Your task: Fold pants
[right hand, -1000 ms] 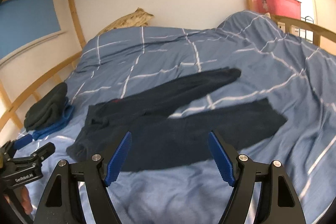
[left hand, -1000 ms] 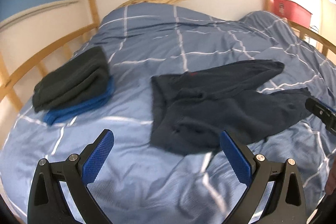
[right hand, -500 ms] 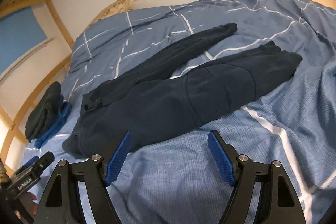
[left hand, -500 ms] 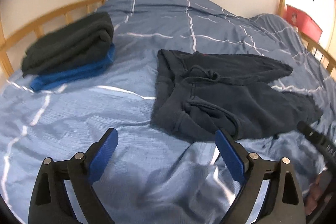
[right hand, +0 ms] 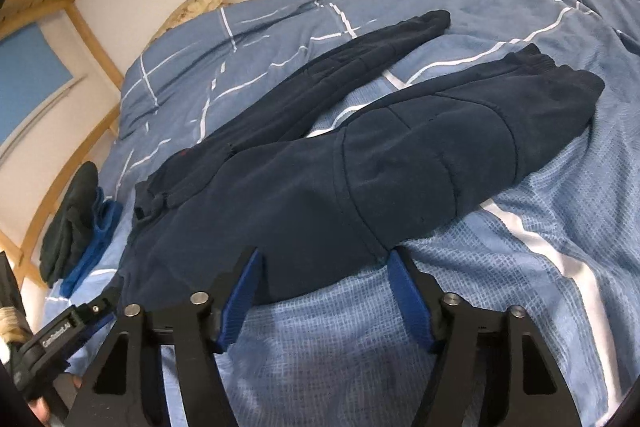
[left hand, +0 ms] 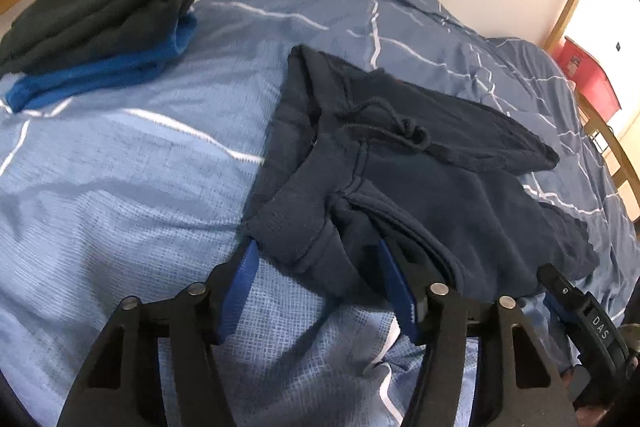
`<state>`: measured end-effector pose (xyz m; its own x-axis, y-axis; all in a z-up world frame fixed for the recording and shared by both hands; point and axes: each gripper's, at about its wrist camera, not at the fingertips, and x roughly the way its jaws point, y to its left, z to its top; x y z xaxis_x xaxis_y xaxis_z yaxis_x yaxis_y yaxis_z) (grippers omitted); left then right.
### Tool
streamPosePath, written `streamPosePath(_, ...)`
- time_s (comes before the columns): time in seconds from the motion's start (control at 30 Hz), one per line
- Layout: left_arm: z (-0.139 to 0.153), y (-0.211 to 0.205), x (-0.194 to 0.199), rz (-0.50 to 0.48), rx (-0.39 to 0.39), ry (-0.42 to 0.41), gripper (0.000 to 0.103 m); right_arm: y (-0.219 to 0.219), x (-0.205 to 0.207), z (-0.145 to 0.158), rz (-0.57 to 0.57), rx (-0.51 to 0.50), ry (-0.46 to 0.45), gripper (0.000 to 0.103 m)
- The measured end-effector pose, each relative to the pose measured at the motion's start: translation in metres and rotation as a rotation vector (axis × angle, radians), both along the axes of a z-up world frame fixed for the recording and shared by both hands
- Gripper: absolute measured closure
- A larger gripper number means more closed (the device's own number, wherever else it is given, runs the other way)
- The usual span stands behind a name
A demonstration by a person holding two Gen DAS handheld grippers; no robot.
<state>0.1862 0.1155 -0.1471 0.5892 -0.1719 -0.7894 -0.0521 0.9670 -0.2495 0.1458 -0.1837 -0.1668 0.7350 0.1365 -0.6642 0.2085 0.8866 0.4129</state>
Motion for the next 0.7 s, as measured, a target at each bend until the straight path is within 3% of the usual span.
streamPosePath(0.2, -0.007, -0.004, 0.003, 0.004, -0.025, 0.042, 0.073, -0.004, 0.003, -0.001, -0.012, 0.006, 0.01, 0.054)
streamPosePath(0.3, -0.001, -0.004, -0.001, -0.002, -0.041, 0.024, 0.084, -0.004, 0.001, 0.003, -0.013, -0.01, 0.005, 0.073)
streamPosePath(0.37, 0.005, -0.005, -0.005, 0.001, -0.042, 0.003, 0.085, -0.003, 0.0, 0.01, 0.012, -0.025, -0.018, 0.087)
streamPosePath(0.53, 0.019, -0.006, -0.008, 0.015, -0.05, -0.023, 0.086, -0.002, -0.002, 0.025, 0.04, -0.059, -0.053, 0.094)
streamPosePath(0.7, 0.04, -0.009, -0.011, 0.027, -0.026, -0.067, 0.088, -0.006, -0.006, 0.046, 0.051, -0.067, -0.11, 0.095)
